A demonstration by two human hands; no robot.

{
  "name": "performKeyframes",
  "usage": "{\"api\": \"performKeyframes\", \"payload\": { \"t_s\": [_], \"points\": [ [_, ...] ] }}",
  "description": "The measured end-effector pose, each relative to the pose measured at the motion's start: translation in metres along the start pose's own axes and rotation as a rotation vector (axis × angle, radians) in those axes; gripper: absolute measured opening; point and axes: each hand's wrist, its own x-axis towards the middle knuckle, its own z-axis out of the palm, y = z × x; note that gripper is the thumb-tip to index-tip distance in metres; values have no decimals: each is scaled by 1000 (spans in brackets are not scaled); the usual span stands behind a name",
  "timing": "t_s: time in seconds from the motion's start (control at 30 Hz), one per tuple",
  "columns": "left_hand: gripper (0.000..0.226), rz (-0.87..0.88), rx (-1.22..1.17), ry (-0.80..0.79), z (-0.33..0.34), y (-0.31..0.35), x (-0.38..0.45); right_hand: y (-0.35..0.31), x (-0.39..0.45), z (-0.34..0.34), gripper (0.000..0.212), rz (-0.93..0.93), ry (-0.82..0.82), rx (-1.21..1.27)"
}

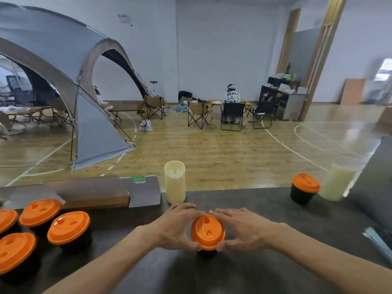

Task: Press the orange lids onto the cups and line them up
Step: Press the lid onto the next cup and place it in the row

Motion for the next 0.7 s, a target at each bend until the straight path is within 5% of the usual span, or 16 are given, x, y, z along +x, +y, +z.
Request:
{"api": "performKeyframes", "payload": {
  "t_s": [0.33, 0.7],
  "points": [
    [101, -50, -11, -2, 17, 1, -1, 5, 4, -4, 104, -33, -43, 23],
    [106, -31, 49, 121, 25, 6, -9, -30, -32, 22, 66, -84, 297, -301]
  ]
}}
